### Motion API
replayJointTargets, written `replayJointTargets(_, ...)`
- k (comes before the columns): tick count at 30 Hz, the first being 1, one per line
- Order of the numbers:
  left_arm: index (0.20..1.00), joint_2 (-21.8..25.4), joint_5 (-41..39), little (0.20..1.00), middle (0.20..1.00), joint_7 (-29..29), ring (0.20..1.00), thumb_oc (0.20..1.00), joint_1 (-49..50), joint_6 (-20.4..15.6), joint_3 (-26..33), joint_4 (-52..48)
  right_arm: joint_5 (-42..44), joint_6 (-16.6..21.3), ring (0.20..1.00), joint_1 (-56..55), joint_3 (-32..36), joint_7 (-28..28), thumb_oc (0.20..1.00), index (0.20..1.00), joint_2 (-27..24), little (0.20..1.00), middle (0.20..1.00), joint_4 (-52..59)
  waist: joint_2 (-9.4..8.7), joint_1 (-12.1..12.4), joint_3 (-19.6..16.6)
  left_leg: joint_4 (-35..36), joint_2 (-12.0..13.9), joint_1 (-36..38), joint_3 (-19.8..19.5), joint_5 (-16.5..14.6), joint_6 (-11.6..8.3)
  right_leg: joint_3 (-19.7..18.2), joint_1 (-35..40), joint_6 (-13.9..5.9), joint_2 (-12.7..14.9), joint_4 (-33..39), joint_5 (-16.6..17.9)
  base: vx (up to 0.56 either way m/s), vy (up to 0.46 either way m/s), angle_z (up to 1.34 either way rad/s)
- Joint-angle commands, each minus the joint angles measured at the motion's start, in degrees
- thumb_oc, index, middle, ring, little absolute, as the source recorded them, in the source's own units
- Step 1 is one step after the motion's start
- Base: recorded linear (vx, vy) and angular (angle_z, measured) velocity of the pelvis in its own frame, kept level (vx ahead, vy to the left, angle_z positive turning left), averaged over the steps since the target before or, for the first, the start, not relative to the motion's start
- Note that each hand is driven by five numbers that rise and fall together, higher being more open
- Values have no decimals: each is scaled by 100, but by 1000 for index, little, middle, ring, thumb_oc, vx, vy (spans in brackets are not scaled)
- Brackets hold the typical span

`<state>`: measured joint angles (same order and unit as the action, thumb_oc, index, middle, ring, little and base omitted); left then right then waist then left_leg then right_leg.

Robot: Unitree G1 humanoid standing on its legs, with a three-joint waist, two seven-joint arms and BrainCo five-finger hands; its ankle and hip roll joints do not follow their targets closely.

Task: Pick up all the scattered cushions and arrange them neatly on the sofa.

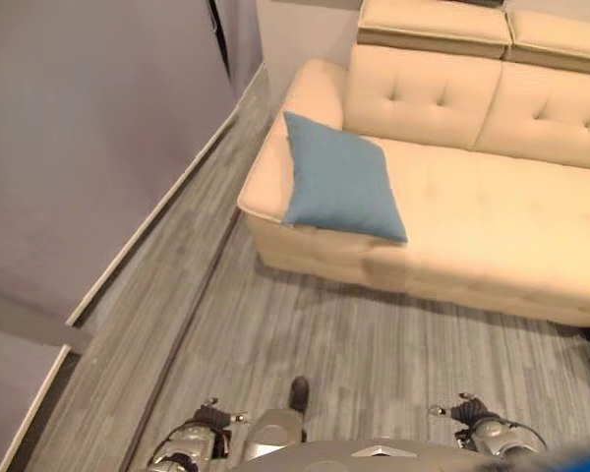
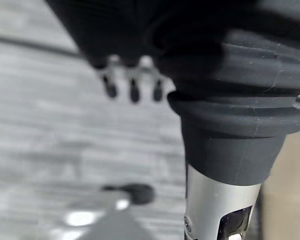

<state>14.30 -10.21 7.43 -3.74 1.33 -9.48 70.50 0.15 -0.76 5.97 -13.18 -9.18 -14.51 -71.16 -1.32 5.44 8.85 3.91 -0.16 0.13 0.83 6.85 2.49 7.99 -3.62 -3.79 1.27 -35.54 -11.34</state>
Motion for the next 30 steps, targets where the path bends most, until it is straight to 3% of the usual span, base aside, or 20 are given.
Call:
replayJointTargets(1,1000,118,-70,1000,1000,62,1000,1000,-167,-53,98,-192,-24,105,1000,221,99,-75,1000,1000,-152,1000,1000,277,-86,-3,202,-638,-291,-46,-4,-631,130,148,-62,-124,487,1096,1668,255,103,-6)
replayJointTargets(4,1000,137,-82,1000,1000,58,1000,1000,-177,-63,119,-204,-56,106,1000,233,69,-62,1000,1000,-166,1000,1000,303,-85,-54,212,-536,-303,212,-30,-748,109,429,-241,-89,503,1600,1595,261,1,-4)
replayJointTargets(5,1000,160,-60,1000,1000,53,1000,1000,-196,-71,166,-211,-105,107,1000,275,45,-68,1000,1000,-157,1000,1000,342,-122,-87,208,-461,-338,447,-1,-912,51,784,-385,-142,604,2417,1668,225,-46,-23)
replayJointTargets(6,1000,160,-59,1000,1000,53,1000,1000,-195,-71,167,-211,-105,107,1000,274,44,-69,1000,1000,-158,1000,1000,342,-111,-91,219,-458,-326,466,-7,-921,47,794,-356,-141,591,2436,1672,431,-70,-25)
replayJointTargets(8,1000,182,8,1000,1000,51,1000,1000,-217,-96,236,-131,-101,91,1000,346,43,-59,1000,1000,-156,1000,1000,354,-198,-266,235,-409,-408,753,-106,-1064,-8,519,-611,-291,440,3338,2049,396,-59,-17)
replayJointTargets(12,1000,162,22,1000,1000,51,1000,1000,-196,-131,291,-96,-141,84,1000,327,45,-54,1000,1000,-170,1000,1000,355,-186,-352,218,-472,-396,976,-212,-1190,-63,319,-645,-352,350,3557,2220,290,-60,19)
replayJointTargets(14,1000,84,21,1000,1000,31,1000,1000,-132,-127,287,-47,-152,85,1000,242,18,-30,1000,1000,-173,1000,1000,317,-215,-388,80,-577,-376,1201,-339,-1334,-130,173,-472,-249,333,3541,2279,386,-113,34)
replayJointTargets(17,1000,46,23,1000,1000,19,1000,1000,-106,-111,234,-16,-88,93,1000,169,48,-29,1000,1000,-198,1000,1000,289,-175,-444,11,-1134,-220,1093,-404,-1066,-401,201,-322,-76,244,3392,2097,281,-135,38)
replayJointTargets(18,1000,45,23,1000,1000,19,1000,1000,-105,-110,234,-17,-88,94,1000,168,48,-29,1000,1000,-198,1000,1000,288,-172,-450,9,-1147,-217,1086,-411,-1073,-404,208,-321,-74,243,3392,2095,168,-191,16)
replayJointTargets(19,1000,51,14,1000,1000,13,1000,1000,-181,-92,130,-103,34,119,1000,125,86,-67,1000,1000,-234,1000,1000,304,-266,-465,137,-2428,1,462,-184,-648,-682,224,-71,112,267,3369,1923,134,-205,31)
replayJointTargets(22,1000,32,-72,1000,1000,13,1000,1000,-242,-90,88,-153,107,117,1000,142,100,-105,1000,1000,-267,1000,1000,299,-396,-377,282,-3076,-46,-35,-171,-542,-667,224,91,223,266,3428,1814,88,-129,34)
replayJointTargets(24,1000,34,-116,1000,1000,32,1000,1000,-267,-82,48,-188,126,93,1000,140,112,-106,1000,1000,-291,1000,1000,271,-464,-275,336,-2839,-72,-332,-93,-685,-521,220,215,233,284,3466,1698,205,-76,3)
replayJointTargets(26,1000,26,-141,1000,1000,46,1000,1000,-220,-89,17,-261,158,109,1000,129,139,-116,1000,1000,-316,1000,1000,268,-456,-216,287,-1882,-59,-418,33,-899,-416,215,371,137,291,3566,1582,286,35,8)
replayJointTargets(27,1000,27,-134,1000,1000,39,1000,1000,-201,-89,21,-288,155,109,1000,110,147,-109,1000,1000,-325,1000,1000,269,-433,-198,261,-1491,-13,-418,87,-844,-420,211,436,115,283,3583,1531,294,147,-6)
replayJointTargets(28,1000,26,-20,1000,1000,89,1000,1000,-167,-8,3,-185,137,79,1000,19,208,-128,1000,1000,-354,1000,1000,173,-336,-169,225,-850,155,-425,153,-502,-452,238,571,68,259,3544,1398,227,118,0)
replayJointTargets(30,1000,49,33,1000,1000,134,1000,1000,-153,-49,2,-155,141,66,1000,18,218,-126,1000,1000,-337,1000,1000,154,-342,-113,233,-1057,55,-505,1,-465,-478,214,626,94,328,3473,1354,162,157,-4)
